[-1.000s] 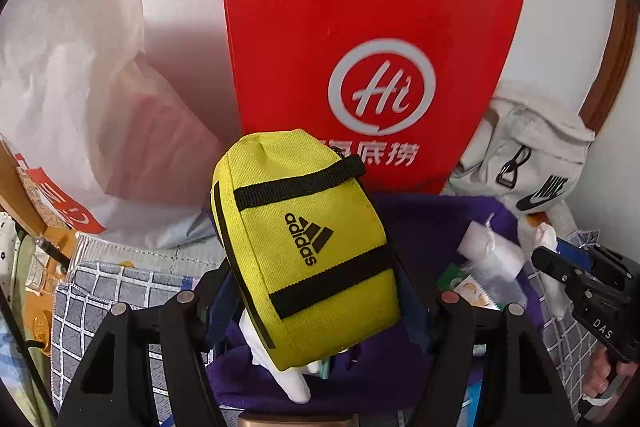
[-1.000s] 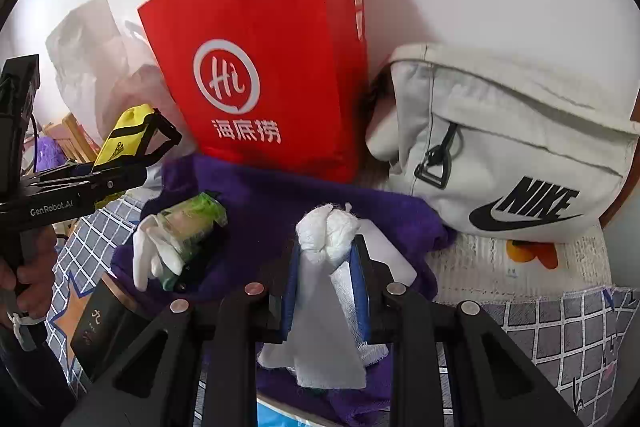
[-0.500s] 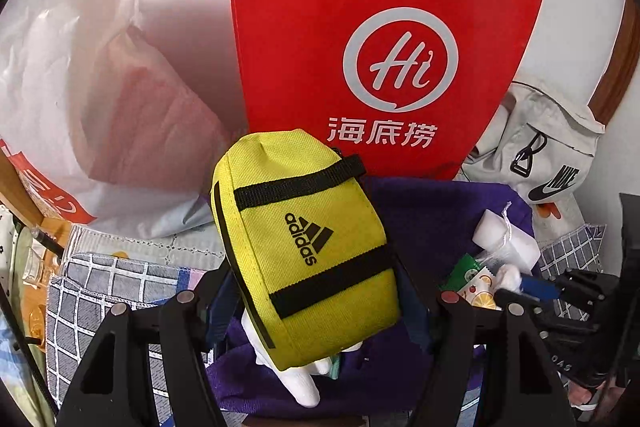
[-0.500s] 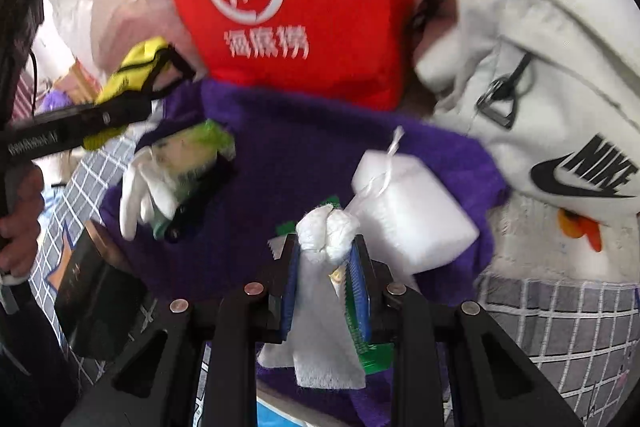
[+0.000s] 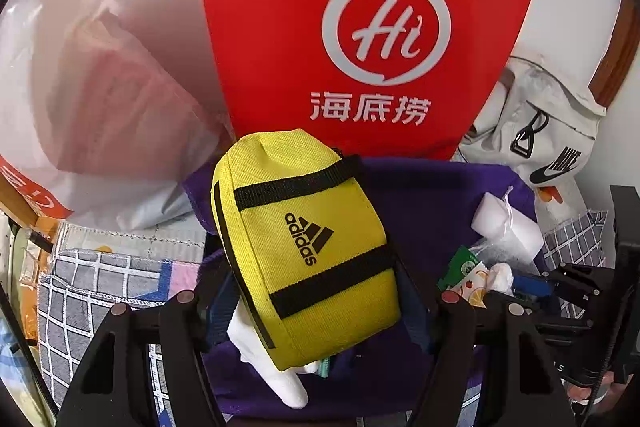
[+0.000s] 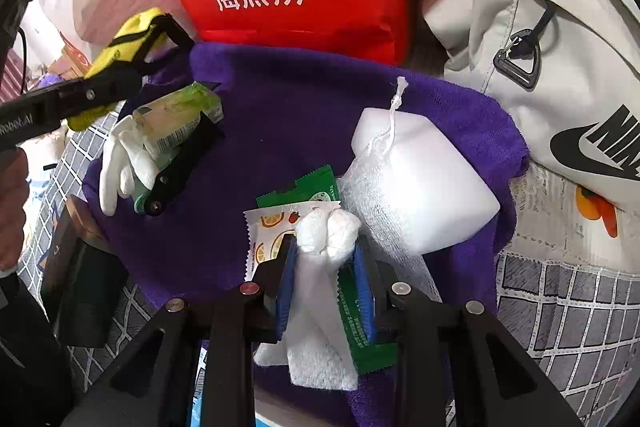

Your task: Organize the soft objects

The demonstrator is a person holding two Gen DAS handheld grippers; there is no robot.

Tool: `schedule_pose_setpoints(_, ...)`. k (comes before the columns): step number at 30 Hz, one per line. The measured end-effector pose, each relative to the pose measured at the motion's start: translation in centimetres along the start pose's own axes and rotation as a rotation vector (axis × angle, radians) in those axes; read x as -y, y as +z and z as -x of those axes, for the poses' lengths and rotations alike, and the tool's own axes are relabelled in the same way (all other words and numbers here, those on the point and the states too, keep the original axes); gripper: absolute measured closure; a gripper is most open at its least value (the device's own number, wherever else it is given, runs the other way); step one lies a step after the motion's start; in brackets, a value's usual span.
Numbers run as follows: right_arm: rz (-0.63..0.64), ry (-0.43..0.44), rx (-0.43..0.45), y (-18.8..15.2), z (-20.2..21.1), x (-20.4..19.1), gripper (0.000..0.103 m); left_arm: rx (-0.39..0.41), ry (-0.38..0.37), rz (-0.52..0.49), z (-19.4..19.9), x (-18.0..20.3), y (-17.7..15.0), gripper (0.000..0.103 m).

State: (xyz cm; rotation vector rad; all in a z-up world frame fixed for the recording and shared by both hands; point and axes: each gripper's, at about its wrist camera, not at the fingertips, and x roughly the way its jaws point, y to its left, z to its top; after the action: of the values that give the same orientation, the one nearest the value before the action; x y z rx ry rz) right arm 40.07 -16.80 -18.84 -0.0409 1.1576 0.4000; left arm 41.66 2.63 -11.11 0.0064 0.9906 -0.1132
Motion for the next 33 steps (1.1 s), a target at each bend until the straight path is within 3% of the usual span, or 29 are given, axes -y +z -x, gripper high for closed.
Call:
schedule_pose_setpoints(5, -0.004, 0.011, 0.000, 0.6, -0.2, -0.1, 0.052, -0.027, 0.002, -0.014, -0.8, 0.5, -0.2, 0.034)
schedule_pose_setpoints(10, 0.002, 0.018, 0.020, 0.6, 0.6, -0.6, 0.050, -0.052, 0.009, -0.024, -1.6, 0.8, -0.4, 0.034)
schedule_pose_setpoints(14, -0.004, 0.036, 0.062, 0.6, 1.9, -0.4, 0.041, -0.078, 0.013, -0.028, -2.9, 1.3, -0.4, 0.034)
schedule_pose_setpoints(33, -0.041, 0.035, 0.156, 1.2, 4.9, 0.8, 0.037, -0.171, 0.017, -0.011, -6.0, 1.2, -0.4, 0.029)
